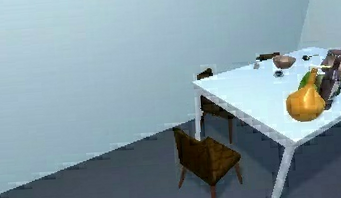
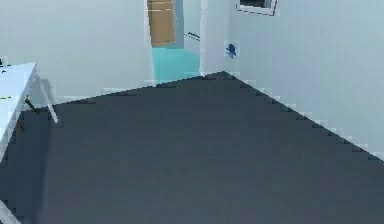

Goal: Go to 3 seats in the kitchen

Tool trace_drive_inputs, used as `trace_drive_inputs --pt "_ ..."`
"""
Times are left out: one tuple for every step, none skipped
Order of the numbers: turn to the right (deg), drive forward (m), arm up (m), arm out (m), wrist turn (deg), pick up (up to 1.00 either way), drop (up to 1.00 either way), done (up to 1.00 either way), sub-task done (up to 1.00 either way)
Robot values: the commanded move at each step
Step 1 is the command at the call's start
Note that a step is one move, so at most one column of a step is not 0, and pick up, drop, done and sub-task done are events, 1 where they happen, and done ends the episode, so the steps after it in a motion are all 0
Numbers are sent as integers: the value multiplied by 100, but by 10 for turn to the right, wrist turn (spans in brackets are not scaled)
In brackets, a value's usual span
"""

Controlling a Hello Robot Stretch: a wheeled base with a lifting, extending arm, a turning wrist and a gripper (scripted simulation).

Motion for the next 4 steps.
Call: trace_drive_inputs --pt "150 0 0 0 0 0 0 0 0" --pt "0 20 0 0 0 0 0 0 0" --pt "0 0 0 0 0 0 0 0 100" --pt "-390 0 0 0 0 0 0 0 0"
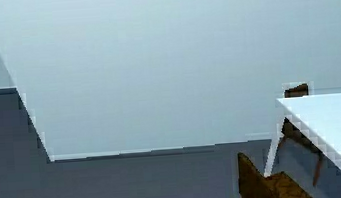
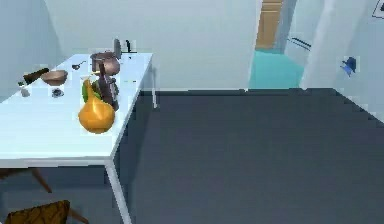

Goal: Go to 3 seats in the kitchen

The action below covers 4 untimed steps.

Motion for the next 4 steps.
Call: trace_drive_inputs --pt "0 100 0 0 0 0 0 0 0" --pt "360 0 0 0 0 0 0 0 0" --pt "0 20 0 0 0 0 0 0 0" --pt "420 0 0 0 0 0 0 0 0"
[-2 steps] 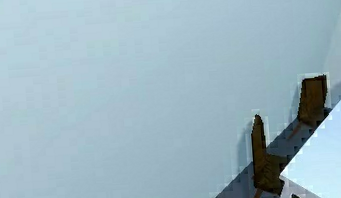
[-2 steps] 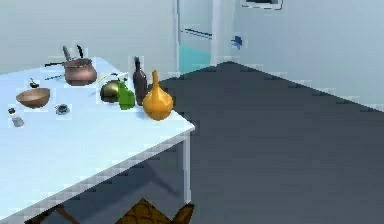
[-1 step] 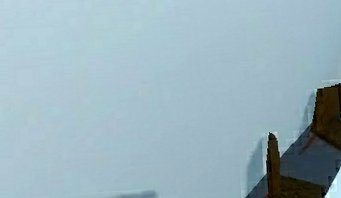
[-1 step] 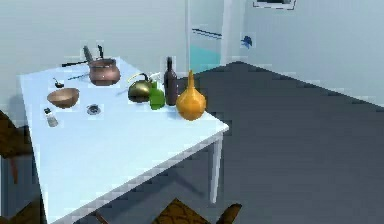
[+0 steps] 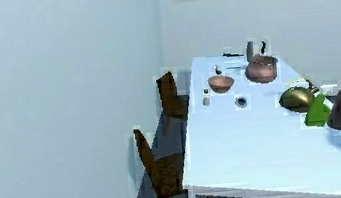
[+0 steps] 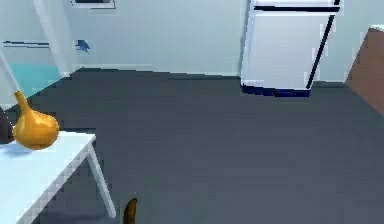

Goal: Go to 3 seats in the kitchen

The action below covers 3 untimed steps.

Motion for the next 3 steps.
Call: trace_drive_inputs --pt "0 0 0 0 0 0 0 0 100" --pt "-450 0 0 0 0 0 0 0 0" --pt "-450 0 0 0 0 0 0 0 0"
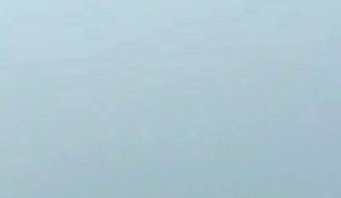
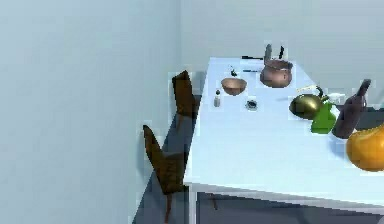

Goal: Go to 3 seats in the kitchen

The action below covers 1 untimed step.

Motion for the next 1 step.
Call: trace_drive_inputs --pt "-450 0 0 0 0 0 0 0 0"
